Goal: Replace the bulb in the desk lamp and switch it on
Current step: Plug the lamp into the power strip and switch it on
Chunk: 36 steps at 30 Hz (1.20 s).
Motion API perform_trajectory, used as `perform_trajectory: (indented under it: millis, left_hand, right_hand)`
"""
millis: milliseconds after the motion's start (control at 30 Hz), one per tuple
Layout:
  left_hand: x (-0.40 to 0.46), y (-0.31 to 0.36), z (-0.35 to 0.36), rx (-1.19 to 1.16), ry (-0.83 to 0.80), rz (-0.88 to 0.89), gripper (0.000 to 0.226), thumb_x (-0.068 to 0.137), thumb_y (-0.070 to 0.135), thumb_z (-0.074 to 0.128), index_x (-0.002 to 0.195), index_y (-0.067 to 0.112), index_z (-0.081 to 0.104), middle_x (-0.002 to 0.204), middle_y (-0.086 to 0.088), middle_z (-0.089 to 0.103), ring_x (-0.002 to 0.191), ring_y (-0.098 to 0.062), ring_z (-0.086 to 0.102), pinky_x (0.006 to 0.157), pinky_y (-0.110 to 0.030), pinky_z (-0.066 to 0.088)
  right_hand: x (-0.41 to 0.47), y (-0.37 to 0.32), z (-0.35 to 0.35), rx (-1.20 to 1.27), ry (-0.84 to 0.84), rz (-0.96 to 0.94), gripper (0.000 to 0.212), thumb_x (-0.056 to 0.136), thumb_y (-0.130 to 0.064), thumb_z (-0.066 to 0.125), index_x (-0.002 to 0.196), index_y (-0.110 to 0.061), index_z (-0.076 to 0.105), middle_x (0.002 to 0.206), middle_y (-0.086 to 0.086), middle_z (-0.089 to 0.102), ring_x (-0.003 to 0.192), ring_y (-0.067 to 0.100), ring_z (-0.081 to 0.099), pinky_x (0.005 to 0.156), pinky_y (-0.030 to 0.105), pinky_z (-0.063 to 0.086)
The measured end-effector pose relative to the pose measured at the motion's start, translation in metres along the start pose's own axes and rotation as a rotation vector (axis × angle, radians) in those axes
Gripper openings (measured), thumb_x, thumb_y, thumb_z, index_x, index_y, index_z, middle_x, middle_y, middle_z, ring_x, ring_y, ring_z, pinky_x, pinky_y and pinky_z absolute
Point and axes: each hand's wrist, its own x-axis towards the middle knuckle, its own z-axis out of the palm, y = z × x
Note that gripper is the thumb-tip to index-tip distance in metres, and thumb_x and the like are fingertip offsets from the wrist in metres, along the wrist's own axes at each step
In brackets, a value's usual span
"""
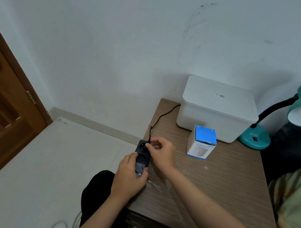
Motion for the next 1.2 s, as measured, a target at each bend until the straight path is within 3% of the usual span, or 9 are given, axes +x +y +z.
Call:
perform_trajectory:
  millis: [167, 400, 733, 867, 967, 1067, 1133, 1200]
  left_hand:
    - [0.001, -0.001, -0.001, -0.022, 0.02, -0.004, 0.052, 0.077, 0.02, 0.07, 0.122, 0.002, 0.052, 0.115, -0.009, 0.059, 0.108, -0.021, 0.055, 0.093, -0.021, 0.036]
    - [0.002, -0.001, -0.002, -0.025, 0.021, 0.017, 0.05, 0.077, 0.02, 0.07, 0.12, 0.004, 0.053, 0.111, -0.007, 0.06, 0.105, -0.019, 0.056, 0.09, -0.02, 0.038]
    - [0.0, 0.001, -0.004, -0.017, 0.0, -0.002, 0.051, 0.078, 0.021, 0.07, 0.122, 0.004, 0.052, 0.116, -0.008, 0.059, 0.109, -0.019, 0.055, 0.092, -0.02, 0.037]
    - [0.001, 0.001, -0.005, -0.001, -0.042, -0.028, 0.053, 0.078, 0.021, 0.07, 0.124, 0.003, 0.052, 0.117, -0.01, 0.058, 0.11, -0.022, 0.054, 0.092, -0.021, 0.036]
    - [0.005, 0.002, -0.006, 0.049, -0.126, -0.073, 0.057, 0.081, 0.027, 0.068, 0.128, 0.004, 0.046, 0.127, -0.013, 0.052, 0.118, -0.026, 0.049, 0.095, -0.026, 0.037]
    - [0.002, 0.013, 0.0, 0.169, -0.106, -0.101, 0.061, 0.084, 0.03, 0.063, 0.134, 0.004, 0.038, 0.149, -0.019, 0.027, 0.134, -0.034, 0.029, 0.107, -0.039, 0.032]
    - [-0.007, 0.027, 0.013, 0.17, -0.028, -0.045, 0.06, 0.084, 0.028, 0.062, 0.134, 0.004, 0.038, 0.152, -0.02, 0.019, 0.137, -0.035, 0.023, 0.108, -0.043, 0.031]
    - [-0.021, 0.044, 0.032, 0.129, -0.017, 0.074, 0.054, 0.084, 0.029, 0.06, 0.13, 0.006, 0.044, 0.15, -0.016, 0.024, 0.134, -0.03, 0.027, 0.105, -0.043, 0.035]
  right_hand:
    - [-0.001, 0.002, 0.001, -0.032, -0.027, -0.008, 0.012, 0.074, -0.012, 0.077, 0.084, -0.013, 0.071, 0.074, -0.001, 0.066, 0.066, 0.01, 0.06, 0.068, 0.025, 0.055]
    - [0.0, 0.004, 0.004, -0.141, -0.018, -0.036, 0.011, 0.074, -0.019, 0.078, 0.083, -0.013, 0.073, 0.074, -0.01, 0.065, 0.061, -0.003, 0.054, 0.06, 0.008, 0.04]
    - [0.001, 0.007, 0.004, -0.197, -0.04, -0.02, 0.016, 0.073, -0.022, 0.079, 0.086, -0.014, 0.075, 0.085, -0.002, 0.074, 0.076, 0.007, 0.064, 0.071, 0.022, 0.053]
    - [-0.002, 0.007, -0.003, -0.105, -0.091, 0.033, 0.016, 0.078, -0.014, 0.075, 0.094, -0.01, 0.075, 0.092, 0.004, 0.074, 0.08, 0.01, 0.064, 0.079, 0.026, 0.054]
    - [-0.017, 0.012, -0.017, -0.018, -0.086, 0.044, 0.02, 0.082, -0.01, 0.07, 0.102, -0.008, 0.073, 0.098, 0.005, 0.074, 0.087, 0.01, 0.066, 0.081, 0.021, 0.052]
    - [-0.038, 0.03, -0.04, 0.011, -0.022, 0.065, 0.019, 0.084, -0.01, 0.068, 0.102, -0.011, 0.073, 0.097, 0.002, 0.074, 0.085, 0.01, 0.066, 0.078, 0.019, 0.051]
    - [-0.051, 0.048, -0.063, -0.016, 0.039, 0.089, 0.017, 0.084, -0.013, 0.068, 0.1, -0.014, 0.073, 0.093, -0.004, 0.073, 0.084, 0.006, 0.066, 0.079, 0.018, 0.051]
    - [-0.061, 0.067, -0.089, -0.042, 0.119, 0.104, 0.015, 0.083, -0.013, 0.068, 0.098, -0.015, 0.073, 0.088, -0.008, 0.071, 0.083, 0.005, 0.067, 0.081, 0.023, 0.055]
